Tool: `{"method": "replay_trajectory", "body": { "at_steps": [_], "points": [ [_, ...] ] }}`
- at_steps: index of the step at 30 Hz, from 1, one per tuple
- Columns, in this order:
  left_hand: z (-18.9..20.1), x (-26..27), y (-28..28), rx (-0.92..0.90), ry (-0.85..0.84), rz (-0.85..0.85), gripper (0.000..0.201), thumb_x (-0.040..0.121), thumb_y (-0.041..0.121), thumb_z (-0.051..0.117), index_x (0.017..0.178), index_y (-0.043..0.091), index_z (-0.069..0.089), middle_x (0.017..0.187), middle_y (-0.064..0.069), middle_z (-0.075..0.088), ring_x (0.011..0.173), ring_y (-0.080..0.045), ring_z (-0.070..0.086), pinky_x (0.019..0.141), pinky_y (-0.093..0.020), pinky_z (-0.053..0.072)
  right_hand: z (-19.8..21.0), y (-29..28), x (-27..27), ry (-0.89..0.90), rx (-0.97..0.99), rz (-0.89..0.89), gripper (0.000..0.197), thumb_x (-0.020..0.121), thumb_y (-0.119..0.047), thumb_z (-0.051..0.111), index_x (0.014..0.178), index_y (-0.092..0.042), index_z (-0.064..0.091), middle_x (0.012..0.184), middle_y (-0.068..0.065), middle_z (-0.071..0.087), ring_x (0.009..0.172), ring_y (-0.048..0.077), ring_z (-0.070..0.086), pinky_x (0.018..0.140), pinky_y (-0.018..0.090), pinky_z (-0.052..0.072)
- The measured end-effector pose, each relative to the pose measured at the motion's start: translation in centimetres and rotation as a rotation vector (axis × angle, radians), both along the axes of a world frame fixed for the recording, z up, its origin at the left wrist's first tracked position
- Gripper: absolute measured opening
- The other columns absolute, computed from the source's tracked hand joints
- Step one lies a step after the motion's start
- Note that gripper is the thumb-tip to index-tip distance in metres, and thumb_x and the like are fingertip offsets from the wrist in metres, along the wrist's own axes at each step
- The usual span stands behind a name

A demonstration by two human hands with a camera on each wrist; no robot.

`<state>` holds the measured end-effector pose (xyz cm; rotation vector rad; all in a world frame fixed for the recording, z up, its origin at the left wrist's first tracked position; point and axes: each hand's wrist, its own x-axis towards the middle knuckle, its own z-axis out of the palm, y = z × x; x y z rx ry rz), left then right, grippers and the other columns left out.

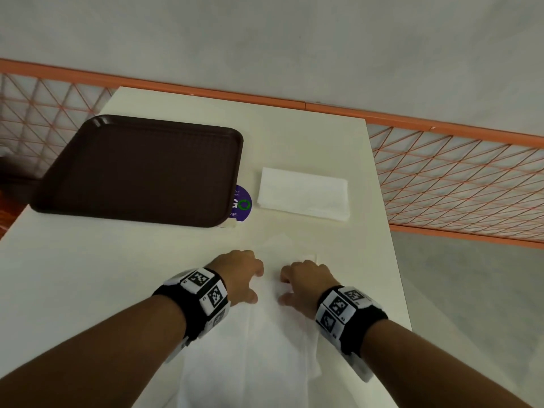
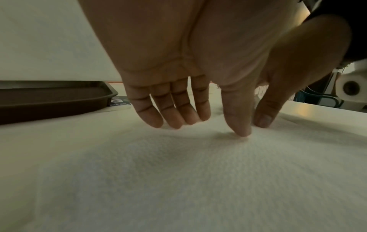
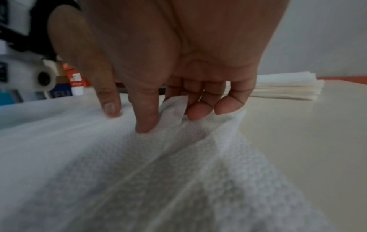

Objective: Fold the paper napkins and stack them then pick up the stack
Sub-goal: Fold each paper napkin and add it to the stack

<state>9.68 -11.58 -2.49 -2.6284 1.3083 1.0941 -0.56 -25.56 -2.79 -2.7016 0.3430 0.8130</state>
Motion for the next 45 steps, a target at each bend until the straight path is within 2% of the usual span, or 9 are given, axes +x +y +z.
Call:
{"method": "replay_trajectory", "body": {
  "at_steps": [8,13,17,21,23,26,31,37,45],
  "points": [
    [0.3,-0.9,0.8,-0.158,0.057,0.101,0.040,0.087,0.036,0.065,0.125,0.025,0.057,0.125,0.005,0.053,0.118,-0.018,0.049,0.101,-0.031,0.040,1.6,-0.3,0.4,-0.077,0.268,-0.210,0.014,0.083,-0.013,0.066,0.097,-0.015,0.068,0.100,0.001,0.068,0.086,0.014,0.057,0.073,0.021,0.043],
    [0.9,-0.1,1.0,-0.277,0.093,0.239,0.019,0.088,0.027,0.065,0.103,0.018,0.069,0.102,0.001,0.067,0.089,-0.015,0.060,0.077,-0.020,0.044,2.9,-1.7,0.3,-0.157,0.261,-0.314,0.018,0.081,-0.025,0.071,0.097,-0.022,0.063,0.089,-0.006,0.057,0.083,0.014,0.054,0.065,0.021,0.038],
    [0.3,0.6,1.9,-0.423,0.244,0.519,0.007,0.086,0.022,0.068,0.082,0.019,0.063,0.072,0.003,0.060,0.063,-0.012,0.058,0.065,-0.022,0.047,2.4,-3.0,-1.3,-0.020,0.250,-0.326,0.025,0.081,-0.036,0.072,0.098,-0.018,0.067,0.097,0.000,0.066,0.089,0.019,0.061,0.076,0.024,0.045],
    [-0.3,0.9,3.0,-0.384,0.347,0.702,0.005,0.089,0.018,0.064,0.086,0.016,0.060,0.065,-0.004,0.063,0.057,-0.014,0.060,0.058,-0.022,0.048,2.7,-4.2,-1.3,0.002,0.163,-0.277,0.018,0.086,-0.032,0.067,0.082,-0.014,0.064,0.079,0.000,0.059,0.078,0.019,0.055,0.062,0.023,0.039],
    [-0.6,0.9,3.6,-0.328,0.348,0.731,0.006,0.089,0.017,0.063,0.088,0.012,0.060,0.068,-0.006,0.063,0.062,-0.018,0.064,0.059,-0.023,0.051,3.1,-4.7,-0.7,-0.035,0.107,-0.272,0.010,0.087,-0.028,0.065,0.086,-0.019,0.067,0.083,-0.003,0.059,0.081,0.016,0.054,0.064,0.022,0.038],
    [-0.6,1.2,3.9,-0.199,0.088,0.548,0.017,0.085,0.028,0.066,0.094,0.016,0.060,0.092,-0.002,0.064,0.089,-0.022,0.064,0.081,-0.031,0.052,3.3,-4.6,0.6,-0.096,0.051,-0.223,0.017,0.090,-0.023,0.061,0.103,-0.018,0.070,0.103,0.000,0.067,0.094,0.018,0.060,0.074,0.021,0.039],
    [1.0,1.9,2.5,-0.415,-0.102,0.309,0.060,0.087,0.036,0.062,0.141,0.024,0.037,0.143,0.006,0.040,0.130,-0.018,0.038,0.108,-0.036,0.035,3.5,-3.5,2.5,-0.156,0.035,-0.139,0.017,0.092,-0.025,0.056,0.103,-0.026,0.068,0.106,0.000,0.066,0.098,0.023,0.061,0.081,0.032,0.050],
    [2.5,3.0,0.0,-0.256,-0.253,0.073,0.028,0.100,0.028,0.040,0.120,0.023,0.058,0.120,0.002,0.061,0.110,-0.019,0.054,0.094,-0.035,0.043,4.2,-3.4,2.5,-0.217,-0.009,-0.129,0.018,0.095,-0.029,0.053,0.107,-0.028,0.066,0.107,-0.002,0.065,0.097,0.024,0.061,0.079,0.030,0.048],
    [3.0,2.3,1.3,-0.291,-0.106,0.034,0.024,0.095,0.029,0.048,0.112,0.024,0.064,0.113,0.006,0.061,0.106,-0.016,0.055,0.095,-0.034,0.045,5.1,-3.4,0.6,-0.182,0.089,-0.069,0.014,0.089,-0.026,0.062,0.101,-0.025,0.069,0.101,-0.006,0.068,0.095,0.016,0.062,0.080,0.025,0.047]
  ]
}}
